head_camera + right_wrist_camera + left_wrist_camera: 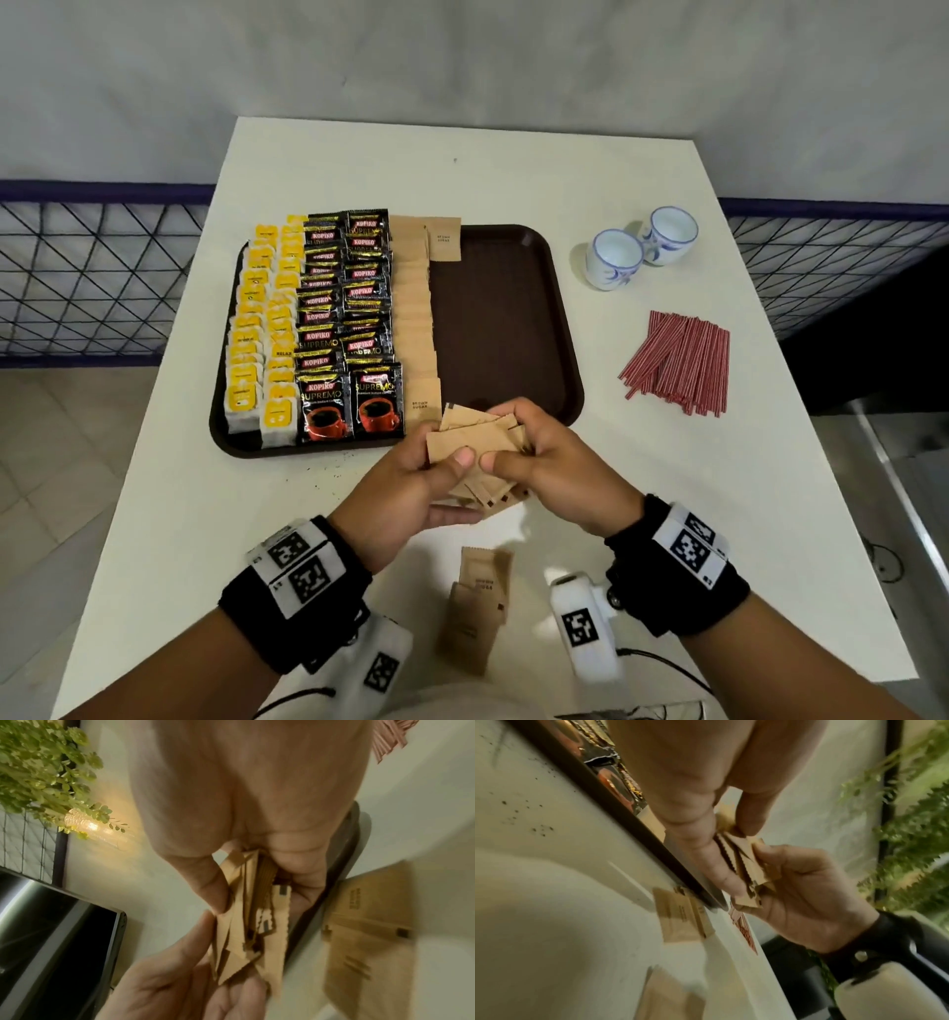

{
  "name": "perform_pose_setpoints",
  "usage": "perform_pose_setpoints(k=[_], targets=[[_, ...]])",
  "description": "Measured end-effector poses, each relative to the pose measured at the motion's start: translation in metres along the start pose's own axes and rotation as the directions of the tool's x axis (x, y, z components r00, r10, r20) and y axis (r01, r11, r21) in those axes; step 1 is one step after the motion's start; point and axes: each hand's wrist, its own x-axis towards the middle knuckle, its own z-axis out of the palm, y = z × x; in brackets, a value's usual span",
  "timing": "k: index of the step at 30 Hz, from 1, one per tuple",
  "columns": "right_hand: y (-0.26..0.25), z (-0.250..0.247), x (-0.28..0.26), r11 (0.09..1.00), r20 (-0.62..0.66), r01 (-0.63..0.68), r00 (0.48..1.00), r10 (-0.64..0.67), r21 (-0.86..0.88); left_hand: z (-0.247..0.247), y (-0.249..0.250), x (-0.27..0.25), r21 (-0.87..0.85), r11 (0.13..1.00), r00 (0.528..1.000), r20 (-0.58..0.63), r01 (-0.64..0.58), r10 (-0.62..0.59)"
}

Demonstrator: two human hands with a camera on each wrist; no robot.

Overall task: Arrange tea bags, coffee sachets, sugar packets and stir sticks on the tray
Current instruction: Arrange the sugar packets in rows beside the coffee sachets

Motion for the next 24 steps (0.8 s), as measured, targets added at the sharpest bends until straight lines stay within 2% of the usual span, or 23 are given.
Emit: perform_pose_setpoints(k=[4,9,12,15,17,20,24], targets=[[-0.017,0.000,0.019,0.993,0.018,0.037,0.999,-0.039,0.111,-0.013,0.022,0.007,-0.208,0.978,0.996,0.087,0.032,-0.014],[-0.037,0.006,0.048,0.991,0.028,0.052,0.998,-0.055,0.124,-0.023,0.035,0.022,-0.293,0.955,0.987,0.163,0.053,-0.005],[-0.040,0.012,0.064,0.997,0.001,0.074,0.997,-0.074,0.035,-0.023,0.038,0.032,-0.322,0.946,0.993,0.118,0.024,0.015],[-0.041,0.013,0.075,0.994,-0.053,0.103,0.993,-0.105,-0.044,-0.025,0.040,0.040,-0.289,0.956,0.999,-0.004,-0.051,0.052],[-0.042,0.013,0.080,0.982,-0.125,0.178,0.975,-0.186,-0.070,-0.028,0.043,0.044,-0.265,0.962,0.998,-0.040,-0.066,0.057],[-0.049,0.012,0.085,0.954,-0.143,0.258,0.949,-0.280,-0.155,-0.033,0.046,0.046,-0.216,0.974,0.998,-0.038,-0.065,0.059],[-0.053,0.008,0.098,0.979,-0.122,0.192,0.972,-0.199,-0.069,-0.036,0.053,0.049,-0.152,0.984,0.995,-0.049,-0.093,0.087]])
